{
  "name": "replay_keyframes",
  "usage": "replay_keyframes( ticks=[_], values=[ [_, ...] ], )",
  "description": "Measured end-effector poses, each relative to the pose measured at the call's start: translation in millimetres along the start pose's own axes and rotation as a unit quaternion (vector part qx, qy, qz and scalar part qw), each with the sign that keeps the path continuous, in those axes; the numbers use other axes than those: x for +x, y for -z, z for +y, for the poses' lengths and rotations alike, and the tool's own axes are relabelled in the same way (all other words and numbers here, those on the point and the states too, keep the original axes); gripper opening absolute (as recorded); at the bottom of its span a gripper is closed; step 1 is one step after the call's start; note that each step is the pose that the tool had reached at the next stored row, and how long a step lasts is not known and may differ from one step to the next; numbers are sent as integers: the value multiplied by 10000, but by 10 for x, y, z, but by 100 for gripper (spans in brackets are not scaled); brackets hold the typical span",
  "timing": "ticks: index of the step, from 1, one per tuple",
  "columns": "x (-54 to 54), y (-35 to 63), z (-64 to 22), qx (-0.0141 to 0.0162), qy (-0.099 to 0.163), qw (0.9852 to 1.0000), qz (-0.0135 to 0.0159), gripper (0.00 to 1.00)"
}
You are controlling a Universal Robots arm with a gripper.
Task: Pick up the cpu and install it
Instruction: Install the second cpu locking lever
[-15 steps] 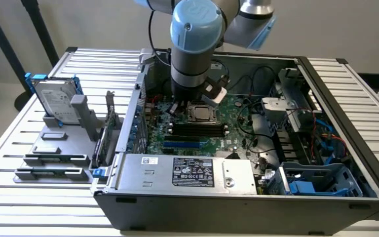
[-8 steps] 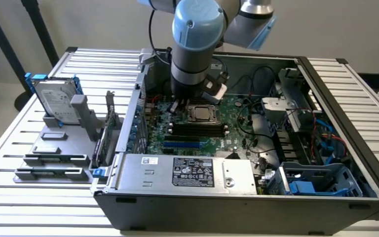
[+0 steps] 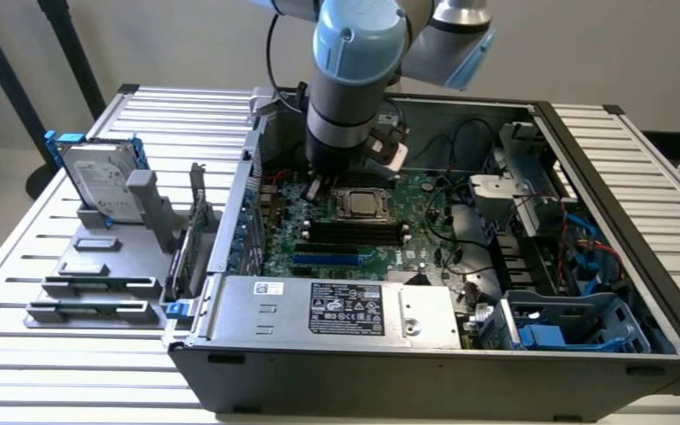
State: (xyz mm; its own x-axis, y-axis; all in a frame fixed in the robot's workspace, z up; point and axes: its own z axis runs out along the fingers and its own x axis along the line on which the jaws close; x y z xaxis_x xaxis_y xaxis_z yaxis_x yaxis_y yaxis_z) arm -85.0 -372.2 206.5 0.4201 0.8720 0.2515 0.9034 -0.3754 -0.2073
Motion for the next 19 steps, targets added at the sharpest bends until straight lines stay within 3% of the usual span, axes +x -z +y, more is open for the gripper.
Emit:
replay_keyframes(
  ticks=[6, 12, 15, 19],
  values=[
    [9, 37, -9, 116, 468, 9988, -123, 11],
    [24, 89, -21, 227, 928, 9951, -233, 11],
    [26, 96, -22, 218, 1081, 9936, -251, 11],
    [27, 96, -22, 156, 1272, 9914, -267, 11]
  ],
)
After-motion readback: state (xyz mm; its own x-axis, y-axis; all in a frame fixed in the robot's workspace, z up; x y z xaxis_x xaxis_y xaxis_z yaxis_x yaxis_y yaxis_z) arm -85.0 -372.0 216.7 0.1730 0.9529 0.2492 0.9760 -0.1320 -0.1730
